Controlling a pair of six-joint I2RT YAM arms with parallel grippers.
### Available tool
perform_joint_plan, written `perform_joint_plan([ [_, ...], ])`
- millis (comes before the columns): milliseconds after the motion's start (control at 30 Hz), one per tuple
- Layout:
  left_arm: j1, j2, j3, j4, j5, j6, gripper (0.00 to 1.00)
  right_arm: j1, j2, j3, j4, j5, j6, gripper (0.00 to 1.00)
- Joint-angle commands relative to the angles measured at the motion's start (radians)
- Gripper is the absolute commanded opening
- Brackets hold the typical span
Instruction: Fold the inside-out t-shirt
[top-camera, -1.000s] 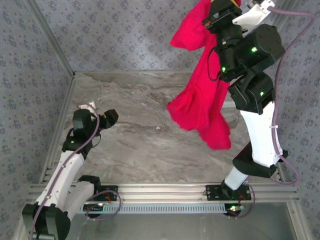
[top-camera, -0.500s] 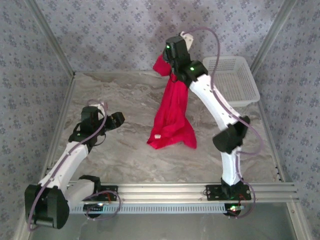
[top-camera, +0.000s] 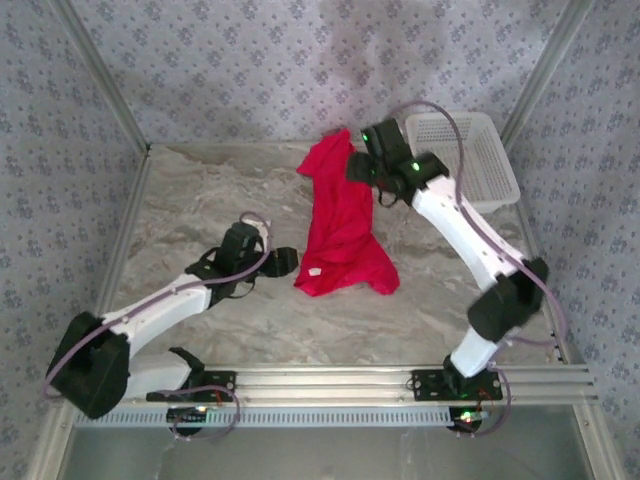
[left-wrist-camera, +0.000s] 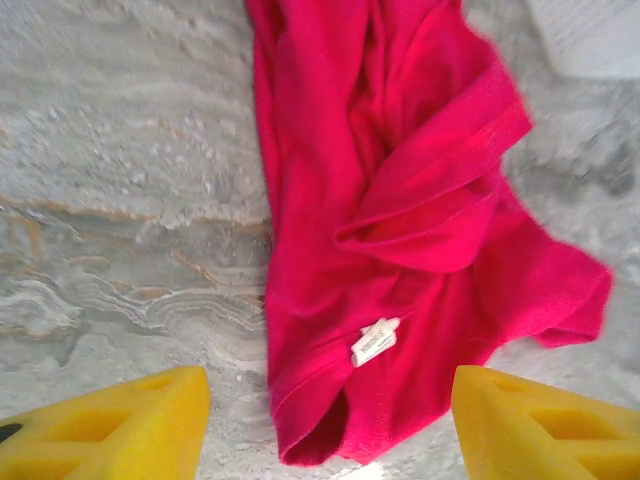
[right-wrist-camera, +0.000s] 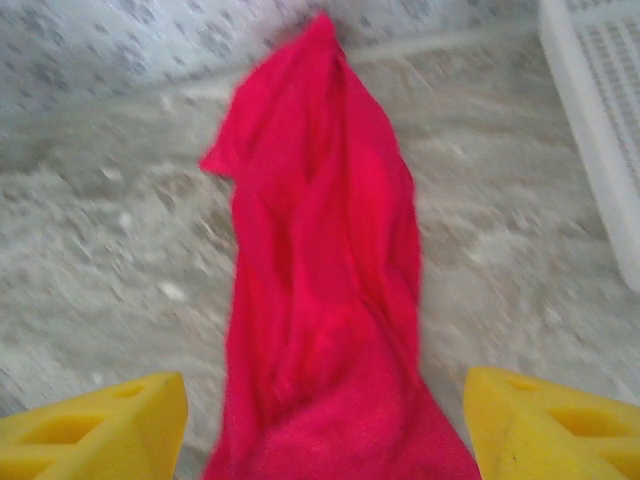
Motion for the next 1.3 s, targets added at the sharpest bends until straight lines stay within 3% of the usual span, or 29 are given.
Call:
perform_joint_plan([
  [0, -0.057, 0.13, 0.074, 0.04, -0.045, -0.003, 0.65, -0.036, -0.154, -0.264, 0.068, -0.008, 0.013, 0.75],
  [100, -0.097, 0.24, 0.147, 0.032, -0.045, 0.006, 0.65, -0.076, -0.269, -0.478, 0.121, -0.067, 0.042, 0.73],
  [267, -0.147, 0.397, 0.235, 0.039, -0.029, 0.009, 0.62, -0.107, -0.338, -0.685, 0.181, -0.173, 0.058, 0.69],
  [333, -0.148, 0.441, 0.249, 0.032, -0.037, 0.005, 0.52, -0.102, -0.332, -0.744, 0.21, -0.23, 0.066, 0.68],
  [467, -0.142, 0.436, 0.275, -0.043, -0.104, 0.015, 0.15, -0.063, -0.291, -0.833, 0.298, -0.316, 0.085, 0.68],
  [533, -0.131, 0.388, 0.282, -0.085, -0.136, 0.022, 0.01, -0.027, -0.257, -0.861, 0.348, -0.336, 0.107, 0.68],
  [633, -0.093, 0.29, 0.283, -0.151, -0.18, 0.026, 0.0, 0.013, -0.167, -0.864, 0.381, -0.315, 0.13, 0.68],
  [700, -0.053, 0.218, 0.271, -0.189, -0.205, 0.019, 0.0, 0.017, -0.103, -0.855, 0.392, -0.297, 0.134, 0.63],
  [733, -0.026, 0.18, 0.258, -0.205, -0.212, 0.014, 0.0, 0.014, -0.074, -0.847, 0.389, -0.284, 0.136, 0.54],
  [833, 0.072, 0.065, 0.206, -0.245, -0.221, -0.003, 0.0, 0.007, -0.039, -0.829, 0.346, -0.246, 0.136, 0.08],
  [867, 0.113, 0.026, 0.184, -0.261, -0.222, -0.012, 0.0, 0.007, -0.045, -0.829, 0.327, -0.238, 0.135, 0.0],
  [1033, 0.302, -0.131, 0.054, -0.311, -0.215, -0.089, 0.0, 0.087, -0.168, -0.875, 0.251, -0.263, 0.162, 0.0],
  [1200, 0.35, -0.169, -0.056, -0.24, -0.165, -0.128, 0.0, 0.333, -0.224, -0.92, 0.381, -0.393, 0.249, 0.0],
  [1233, 0.352, -0.155, -0.067, -0.223, -0.157, -0.131, 0.0, 0.371, -0.211, -0.913, 0.412, -0.417, 0.255, 0.03],
  [1267, 0.351, -0.132, -0.068, -0.218, -0.152, -0.131, 0.0, 0.407, -0.192, -0.892, 0.428, -0.437, 0.252, 0.16],
])
